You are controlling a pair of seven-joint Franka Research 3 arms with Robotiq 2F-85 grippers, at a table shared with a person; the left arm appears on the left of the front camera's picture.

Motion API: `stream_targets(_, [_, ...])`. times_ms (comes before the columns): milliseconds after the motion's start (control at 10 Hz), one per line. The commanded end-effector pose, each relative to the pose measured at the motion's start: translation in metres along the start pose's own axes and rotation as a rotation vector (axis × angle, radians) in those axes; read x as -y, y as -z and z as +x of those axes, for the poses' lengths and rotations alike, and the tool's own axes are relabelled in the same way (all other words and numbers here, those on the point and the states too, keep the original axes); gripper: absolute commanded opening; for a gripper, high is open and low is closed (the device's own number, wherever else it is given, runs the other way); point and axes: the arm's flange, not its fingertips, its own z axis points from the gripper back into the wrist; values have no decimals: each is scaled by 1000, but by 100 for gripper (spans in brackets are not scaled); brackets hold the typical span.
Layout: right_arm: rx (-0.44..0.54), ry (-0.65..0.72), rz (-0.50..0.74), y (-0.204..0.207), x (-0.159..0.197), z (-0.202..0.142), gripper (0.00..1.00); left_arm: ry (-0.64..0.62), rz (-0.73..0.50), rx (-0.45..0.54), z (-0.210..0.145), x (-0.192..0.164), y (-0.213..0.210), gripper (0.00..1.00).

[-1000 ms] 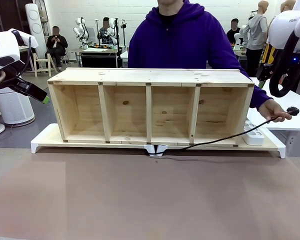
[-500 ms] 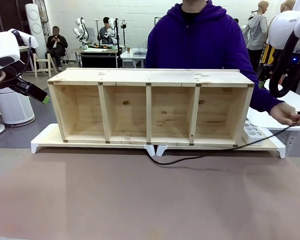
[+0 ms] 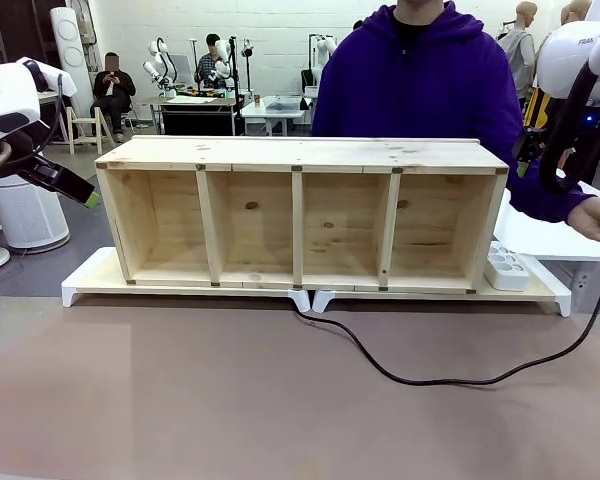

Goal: Perform cable management.
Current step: Release the Power Cable when the human grasps it.

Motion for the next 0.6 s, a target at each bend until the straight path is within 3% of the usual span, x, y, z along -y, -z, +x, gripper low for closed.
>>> stream_targets(0, [-5, 0, 0, 1, 0, 0, 90, -10, -3, 14, 2, 1, 1, 100])
stream_targets(500, [-5, 0, 0, 1, 0, 0, 90, -10, -3, 14, 2, 1, 1, 100])
